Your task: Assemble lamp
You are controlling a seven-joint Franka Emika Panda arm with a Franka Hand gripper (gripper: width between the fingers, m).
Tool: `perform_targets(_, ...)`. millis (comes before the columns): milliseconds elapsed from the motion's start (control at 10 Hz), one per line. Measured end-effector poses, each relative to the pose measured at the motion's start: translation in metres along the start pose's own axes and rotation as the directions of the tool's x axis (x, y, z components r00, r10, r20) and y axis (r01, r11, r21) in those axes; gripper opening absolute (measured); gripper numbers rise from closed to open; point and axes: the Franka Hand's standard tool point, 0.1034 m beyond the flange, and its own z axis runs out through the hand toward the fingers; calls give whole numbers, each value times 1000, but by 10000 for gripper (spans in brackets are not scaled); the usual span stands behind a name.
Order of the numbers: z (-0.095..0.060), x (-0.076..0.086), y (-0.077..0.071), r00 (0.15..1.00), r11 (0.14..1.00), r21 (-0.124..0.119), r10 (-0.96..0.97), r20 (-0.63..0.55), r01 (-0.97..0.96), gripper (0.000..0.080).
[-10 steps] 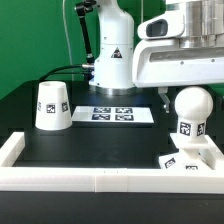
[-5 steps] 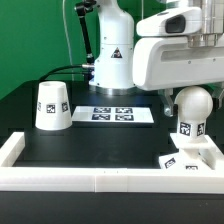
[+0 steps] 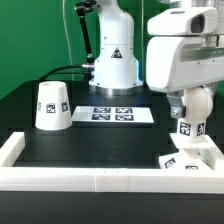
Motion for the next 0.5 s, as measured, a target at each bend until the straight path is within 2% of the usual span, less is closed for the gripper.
perform_targets(300, -1, 3, 3, 965, 965, -19, -260, 35, 260, 699)
perform_targets(500, 0, 3, 3, 939, 940, -25, -340, 50, 341, 699)
